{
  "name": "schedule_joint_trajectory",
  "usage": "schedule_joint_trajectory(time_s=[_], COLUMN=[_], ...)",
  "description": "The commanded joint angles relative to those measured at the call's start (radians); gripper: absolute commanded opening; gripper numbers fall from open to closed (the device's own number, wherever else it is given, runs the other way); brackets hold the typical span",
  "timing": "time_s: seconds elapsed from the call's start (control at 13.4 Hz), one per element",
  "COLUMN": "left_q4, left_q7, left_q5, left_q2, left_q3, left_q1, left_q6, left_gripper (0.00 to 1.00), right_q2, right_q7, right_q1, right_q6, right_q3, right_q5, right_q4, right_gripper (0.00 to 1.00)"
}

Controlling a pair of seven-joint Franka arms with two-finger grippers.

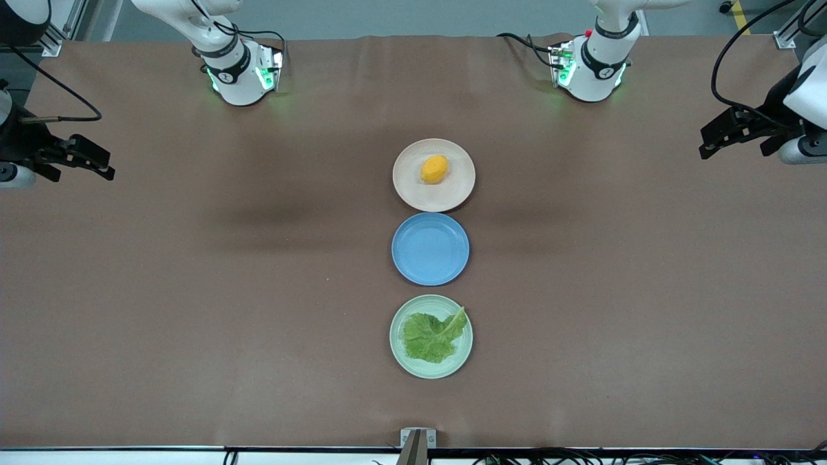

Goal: Pick lemon and lettuce from plates

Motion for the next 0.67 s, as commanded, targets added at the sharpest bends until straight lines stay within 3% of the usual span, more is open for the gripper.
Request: schedule_joint_trajectory(time_s=[0.0,0.6], left_q4=[0.012,0.058], left_q7=[0.006,0.014], left_q5=[-0.005,-0.003], left_q2=[0.007,0.041], left_q3=[-0.004,-0.006], left_q1=[0.004,0.004], left_q6=[0.001,0.004], left_gripper=[1.00,1.00], right_q2=[-0.022,-0.022], right_q7=[0.016,0.013], right_q1=[-0.008,0.002], right_q6=[0.001,0.004], right_q3=[0.011,0.013], right_q5=[0.008,0.031], right_q4=[-0.029,-0.021], right_gripper=[1.00,1.00])
